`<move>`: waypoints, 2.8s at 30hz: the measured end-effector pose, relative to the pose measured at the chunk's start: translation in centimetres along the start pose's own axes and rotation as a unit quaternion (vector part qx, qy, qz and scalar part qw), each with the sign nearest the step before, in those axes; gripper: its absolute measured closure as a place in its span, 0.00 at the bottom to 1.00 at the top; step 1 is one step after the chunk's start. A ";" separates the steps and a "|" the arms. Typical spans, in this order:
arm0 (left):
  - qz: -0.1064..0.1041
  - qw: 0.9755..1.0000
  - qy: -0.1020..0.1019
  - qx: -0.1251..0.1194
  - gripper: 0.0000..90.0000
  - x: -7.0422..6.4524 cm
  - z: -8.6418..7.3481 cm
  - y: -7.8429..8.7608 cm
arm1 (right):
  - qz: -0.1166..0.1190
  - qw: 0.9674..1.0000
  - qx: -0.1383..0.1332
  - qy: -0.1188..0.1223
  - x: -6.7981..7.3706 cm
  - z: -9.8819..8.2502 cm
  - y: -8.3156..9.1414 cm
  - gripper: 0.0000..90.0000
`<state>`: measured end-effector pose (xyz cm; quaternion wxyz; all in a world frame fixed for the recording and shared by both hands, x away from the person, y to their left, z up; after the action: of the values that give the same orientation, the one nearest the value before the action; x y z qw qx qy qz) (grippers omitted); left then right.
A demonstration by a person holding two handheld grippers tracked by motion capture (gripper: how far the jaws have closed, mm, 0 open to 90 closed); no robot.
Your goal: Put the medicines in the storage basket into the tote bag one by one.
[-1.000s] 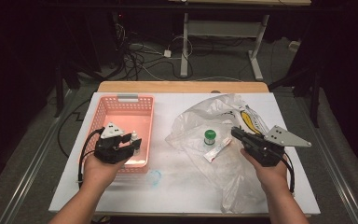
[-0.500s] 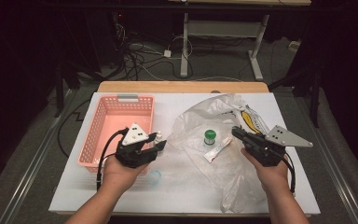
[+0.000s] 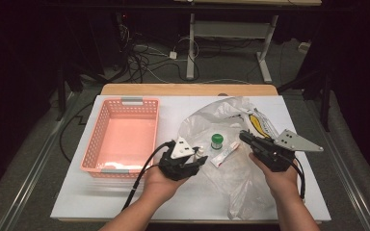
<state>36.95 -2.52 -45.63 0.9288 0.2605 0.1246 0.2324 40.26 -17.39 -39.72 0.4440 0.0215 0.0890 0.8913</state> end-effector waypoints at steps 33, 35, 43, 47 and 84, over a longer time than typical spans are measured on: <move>-0.025 1.000 -0.002 -0.008 0.53 -1.7 2.0 -13.7 | -0.005 1.000 -0.001 -0.008 -0.8 -0.1 0.3 1.00; -0.024 1.000 -0.004 -0.005 0.49 -1.7 2.0 -13.3 | -0.006 1.000 0.001 -0.009 -0.8 -0.2 0.3 1.00; -0.028 1.000 -0.008 -0.004 0.46 -1.8 1.2 -11.3 | -0.003 1.000 0.002 -0.007 -0.6 -0.2 0.1 1.00; -0.019 1.000 -0.013 0.007 0.44 -1.5 -1.1 -9.4 | -0.006 1.000 0.002 -0.007 -0.8 -0.3 0.2 1.00; -0.015 0.995 0.012 0.095 0.99 -0.3 -6.4 -8.3 | -0.011 1.000 0.012 -0.005 -0.8 -0.9 0.1 1.00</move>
<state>37.48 -6.22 -55.37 0.9016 0.3428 0.1616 0.2086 40.59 -18.21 -40.58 0.4540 0.0299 0.0977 0.8851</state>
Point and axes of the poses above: each handheld gripper's, and its own axes: y roughly backward along the jaws, z roughly out of its top, x roughly to its left, the point moved 10 cm from there along -y, roughly forward along the jaws, and after that the axes turned 8 degrees about -z, right-handed, at the moved point
